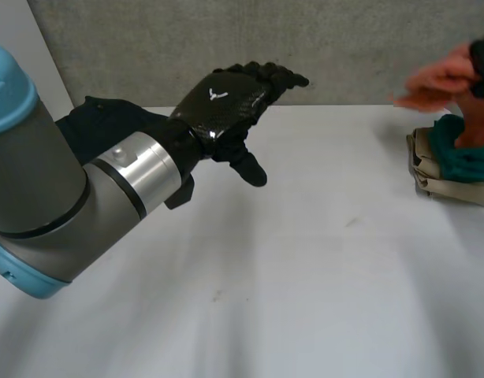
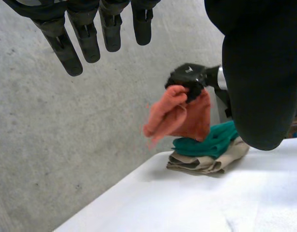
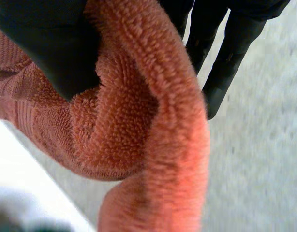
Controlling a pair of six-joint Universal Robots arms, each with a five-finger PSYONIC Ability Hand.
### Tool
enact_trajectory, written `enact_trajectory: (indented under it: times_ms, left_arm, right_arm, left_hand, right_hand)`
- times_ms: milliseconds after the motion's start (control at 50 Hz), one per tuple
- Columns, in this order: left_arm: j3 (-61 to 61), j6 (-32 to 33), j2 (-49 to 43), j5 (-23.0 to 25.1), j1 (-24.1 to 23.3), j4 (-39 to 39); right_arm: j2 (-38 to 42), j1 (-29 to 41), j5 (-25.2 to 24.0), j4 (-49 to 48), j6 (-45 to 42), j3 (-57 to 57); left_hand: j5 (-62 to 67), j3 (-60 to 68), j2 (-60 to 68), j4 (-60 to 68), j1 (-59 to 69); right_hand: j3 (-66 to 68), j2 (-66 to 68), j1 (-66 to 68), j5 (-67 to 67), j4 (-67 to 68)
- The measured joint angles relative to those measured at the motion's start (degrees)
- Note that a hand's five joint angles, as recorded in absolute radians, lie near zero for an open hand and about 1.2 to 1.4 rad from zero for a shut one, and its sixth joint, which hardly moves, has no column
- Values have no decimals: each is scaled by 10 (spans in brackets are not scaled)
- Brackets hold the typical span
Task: Fold the laundry.
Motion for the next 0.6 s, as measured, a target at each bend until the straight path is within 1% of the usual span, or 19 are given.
enact_trajectory:
  times_ms: [80,100,120,220,240,260,280,300,320,360,420,520,600]
  left_arm:
    - [-8,1,-12,0,-5,3]
    - [-9,1,-15,0,-6,4]
    - [-10,1,-19,0,-7,5]
    - [-11,2,-33,0,-11,7]
    - [-11,2,-35,0,-11,7]
    - [-11,2,-37,0,-12,8]
    - [-10,3,-38,0,-13,8]
    - [-9,3,-39,0,-14,8]
    - [-9,4,-39,0,-15,8]
    - [-6,4,-39,0,-17,8]
    - [-3,4,-38,-1,-22,8]
    - [0,5,-32,-1,-33,7]
    - [-2,5,-25,-2,-43,7]
  right_arm:
    - [94,-73,-70,-23,0,-33]
    - [103,-78,-76,-24,0,-36]
    - [134,-96,-99,-25,-1,-45]
    - [193,-124,-146,-13,-7,-59]
    - [199,-128,-152,-7,-10,-59]
    - [200,-131,-156,-2,-12,-57]
    - [198,-132,-157,1,-13,-54]
    - [190,-133,-159,8,-15,-47]
    - [183,-134,-159,12,-16,-41]
    - [156,-135,-159,22,-16,-22]
    - [105,-134,-158,33,-12,10]
    - [9,-135,-154,57,13,70]
    - [-67,-147,-150,104,34,117]
  left_hand:
    - [0,0,0,0,0]
    - [0,0,0,0,0]
    - [0,0,0,0,0]
    - [0,0,0,0,0]
    - [0,0,0,0,0]
    - [0,0,0,0,0]
    - [0,0,0,0,0]
    - [0,0,0,0,0]
    - [0,0,0,0,0]
    - [0,0,0,0,0]
    - [0,0,0,0,0]
    - [0,0,0,0,0]
    - [0,0,0,0,0]
  right_hand:
    - [0,0,0,0,0]
    - [0,0,0,0,0]
    - [2,0,0,0,0]
    - [5,0,0,37,0]
    - [-29,-29,-11,15,-36]
    - [-127,-134,-76,-75,-134]
    - [-180,-182,-133,-127,-191]
    - [-272,-304,-238,-205,-313]
    - [-348,-395,-322,-240,-409]
    - [-469,-493,-414,-316,-523]
    - [-541,-521,-440,-322,-562]
    - [-546,-521,-440,-322,-564]
    - [-546,-521,-440,-322,-564]
